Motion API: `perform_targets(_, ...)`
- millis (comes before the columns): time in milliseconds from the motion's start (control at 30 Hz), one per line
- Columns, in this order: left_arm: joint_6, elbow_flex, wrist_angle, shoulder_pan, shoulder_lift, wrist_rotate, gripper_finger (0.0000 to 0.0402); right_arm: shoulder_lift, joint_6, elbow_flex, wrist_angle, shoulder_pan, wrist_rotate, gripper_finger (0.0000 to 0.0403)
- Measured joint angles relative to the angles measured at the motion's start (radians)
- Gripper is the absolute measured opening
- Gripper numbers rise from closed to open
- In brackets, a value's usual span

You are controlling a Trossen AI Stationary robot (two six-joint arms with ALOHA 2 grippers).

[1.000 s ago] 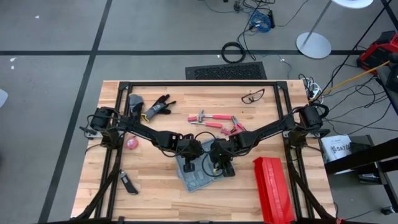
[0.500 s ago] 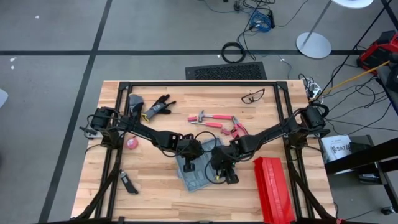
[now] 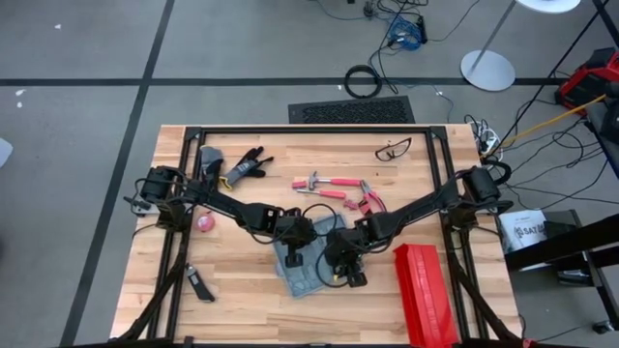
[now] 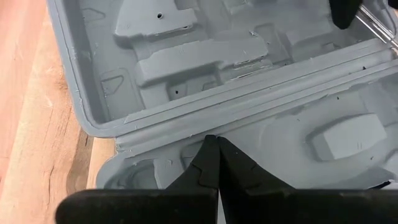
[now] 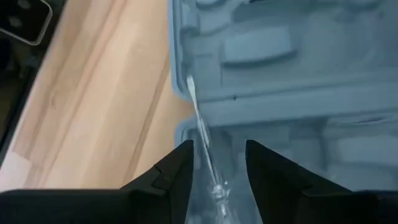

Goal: Prefit tool cases
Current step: Remove the transparent screwdriver from the gray prefit tools case

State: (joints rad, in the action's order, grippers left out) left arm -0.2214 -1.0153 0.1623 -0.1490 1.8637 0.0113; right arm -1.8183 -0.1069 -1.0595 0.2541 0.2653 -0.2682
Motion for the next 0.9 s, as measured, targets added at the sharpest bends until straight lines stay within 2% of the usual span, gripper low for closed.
perform_targets(300, 0.0, 0.0, -0.002, -0.002, 0.0, 0.002, 0.0, -0.055, -0.008, 0.0, -0.068, 0.004, -0.021, 0.0138)
perform_targets(433, 0.0, 0.001, -0.005, -0.002, 0.0, 0.002, 0.0, -0.077, -0.004, -0.002, -0.103, -0.012, -0.038, 0.01)
perform_targets(567, -0.001, 0.001, -0.008, -0.002, 0.0, 0.003, 0.0, -0.084, -0.007, -0.002, -0.127, -0.023, -0.057, 0.0022)
perform_targets(733, 0.0, 0.001, -0.014, -0.002, 0.0, 0.001, 0.0, -0.066, -0.032, 0.001, -0.115, -0.029, -0.051, 0.0012)
perform_targets(900, 0.002, 0.0, -0.024, -0.003, 0.0, -0.014, 0.0, 0.026, -0.056, 0.003, -0.051, -0.032, 0.004, 0.001)
